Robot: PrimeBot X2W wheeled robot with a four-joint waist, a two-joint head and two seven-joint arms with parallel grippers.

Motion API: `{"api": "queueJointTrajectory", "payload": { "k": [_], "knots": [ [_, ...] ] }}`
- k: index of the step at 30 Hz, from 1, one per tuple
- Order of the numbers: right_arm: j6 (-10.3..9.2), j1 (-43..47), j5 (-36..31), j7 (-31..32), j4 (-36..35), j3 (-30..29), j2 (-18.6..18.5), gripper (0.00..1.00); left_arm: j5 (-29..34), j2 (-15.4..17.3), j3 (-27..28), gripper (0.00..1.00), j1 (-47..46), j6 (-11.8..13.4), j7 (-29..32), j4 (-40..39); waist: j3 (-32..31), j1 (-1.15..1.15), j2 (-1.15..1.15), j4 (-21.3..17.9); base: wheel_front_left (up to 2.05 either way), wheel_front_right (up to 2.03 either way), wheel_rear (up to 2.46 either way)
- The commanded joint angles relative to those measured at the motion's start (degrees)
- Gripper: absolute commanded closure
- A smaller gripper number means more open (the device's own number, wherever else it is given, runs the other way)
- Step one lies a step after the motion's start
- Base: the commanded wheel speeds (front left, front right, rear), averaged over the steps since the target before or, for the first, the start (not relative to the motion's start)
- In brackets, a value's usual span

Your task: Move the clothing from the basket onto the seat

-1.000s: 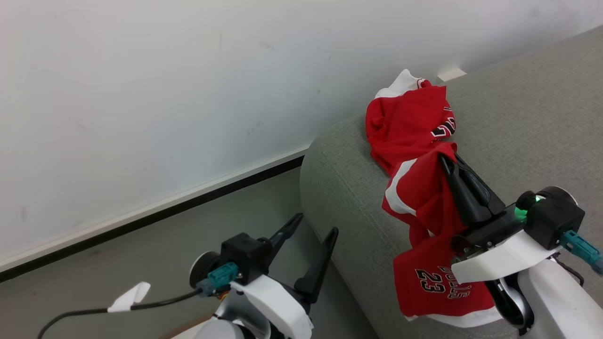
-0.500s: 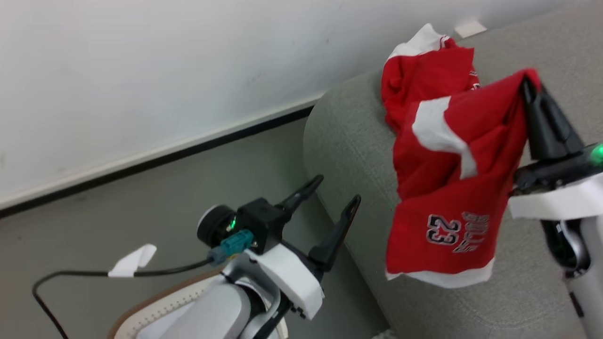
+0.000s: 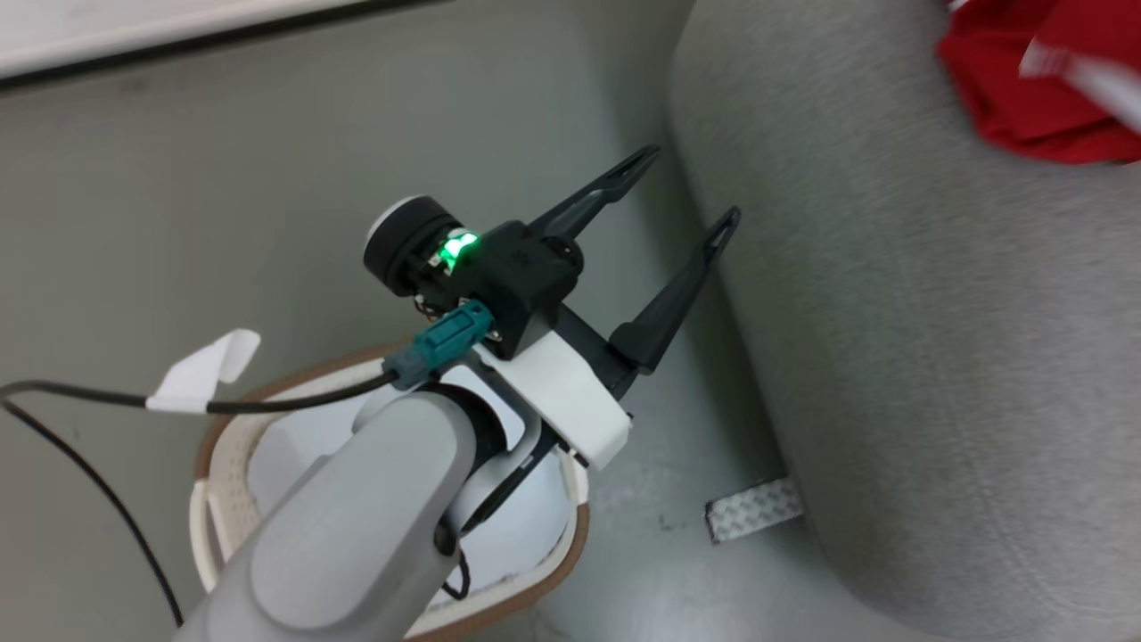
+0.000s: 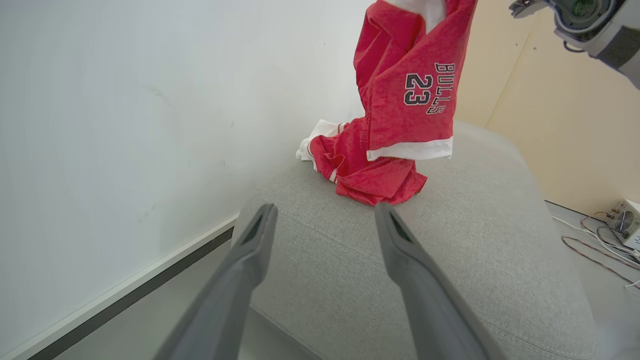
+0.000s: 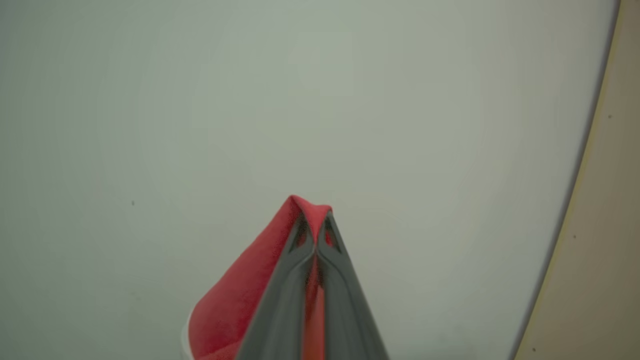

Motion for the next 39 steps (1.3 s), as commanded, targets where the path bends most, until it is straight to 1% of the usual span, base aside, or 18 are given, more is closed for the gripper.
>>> {"api": "queueJointTrajectory", "payload": {
  "k": [1, 4, 7, 10, 12, 15, 16, 17, 18, 19, 23, 29, 34, 39],
  "knots": [
    [-0.14, -2.11, -1.06, 0.78, 1.44, -1.55, -0.94, 1.0, 0.41, -0.18, -0.08, 0.0, -1.06, -0.25, -0.69, 0.24, 6.0, -0.02, 0.0, 4.74, 0.0, 0.0, 0.0],
    [-0.15, -5.77, -2.99, 2.65, 5.28, -5.27, -2.46, 1.0, 0.38, -0.61, -0.22, 0.0, -1.96, -0.47, -1.6, 1.13, 7.56, -0.02, 0.0, 6.07, 0.0, 0.0, 0.0],
    [-0.14, -7.14, -5.31, 4.05, 9.93, -8.86, -3.28, 1.0, 0.36, -1.09, -0.33, 0.0, -2.61, -0.46, -2.4, 1.87, 8.8, -0.02, 0.0, 7.25, 0.0, 0.0, 0.0],
    [-0.14, -5.6, -7.57, 3.39, 15.07, -12.24, -2.29, 1.0, 0.22, -1.22, -0.27, 0.0, -2.55, -0.19, -3.08, 2.77, 9.4, -0.02, 0.0, 8.05, 0.0, 0.0, 0.0],
    [-0.14, -3.38, -8.91, 2.31, 18.5, -14.42, -0.84, 1.0, -0.01, -1.07, -0.23, 0.0, -2.13, -0.08, -3.56, 3.43, 9.35, -0.02, 0.0, 8.23, 0.0, 0.0, 0.0],
    [-0.15, -0.95, -11.35, 0.23, 22.48, -17.63, 0.1, 1.0, -0.25, -0.81, -0.11, 0.0, -1.44, 0.15, -4.05, 4.22, 8.98, -0.02, 0.0, 8.29, 0.0, 0.0, 0.0],
    [-0.15, -0.28, -12.03, -0.36, 23.75, -18.39, 0.82, 0.92, -0.34, -0.69, -0.06, 0.0, -1.23, 0.23, -4.23, 4.48, 8.73, -0.02, 0.0, 8.19, 0.0, 0.0, 0.0],
    [-0.14, 0.66, -12.47, -1.21, 24.99, -18.87, 1.55, 0.67, -0.39, -0.49, -0.02, 0.0, -1.04, 0.33, -4.32, 4.8, 8.46, -0.02, 0.0, 8.06, 0.0, 0.0, 0.0],
    [-0.15, 1.41, -12.97, -1.92, 26.01, -19.21, 2.2, 0.39, -0.44, -0.24, 0.03, 0.0, -0.94, 0.36, -4.31, 5.09, 8.15, -0.02, 0.0, 7.89, 0.0, 0.0, 0.0],
    [-0.14, 1.84, -13.39, -2.75, 26.87, -19.42, 2.82, 0.0, -0.49, 0.05, 0.13, 0.0, -0.88, 0.38, -4.37, 5.29, 7.76, -0.02, 0.0, 7.66, 0.0, 0.0, 0.0],
    [-0.14, 3.63, -14.09, -5.44, 27.65, -18.94, 4.49, 0.0, -1.0, 0.81, 0.93, 0.0, -0.21, 0.94, -5.22, 5.6, 5.67, -0.02, 0.0, 6.65, 0.0, 0.0, 0.0],
    [-0.15, 10.22, -14.35, -6.97, 23.51, -14.75, 6.92, 0.0, -2.16, 2.14, 2.96, 0.0, 3.19, 2.52, -8.11, 6.86, 0.29, -0.02, 0.0, 5.51, 0.0, 0.0, 0.0],
    [-0.14, 19.32, -13.27, -6.91, 13.77, -11.5, 9.23, 0.0, -3.56, 3.83, 5.23, 0.0, 9.12, 4.95, -11.59, 8.98, -6.38, -0.02, 0.0, 5.4, 0.0, 0.0, 0.0],
    [-0.15, 28.93, -11.38, -6.92, 4.91, -8.27, 11.48, 0.0, -5.69, 5.12, 7.68, 0.0, 16.38, 7.34, -15.32, 11.28, -13.64, -0.02, 0.0, 6.28, 0.0, 0.0, 0.0]
  ]
}}
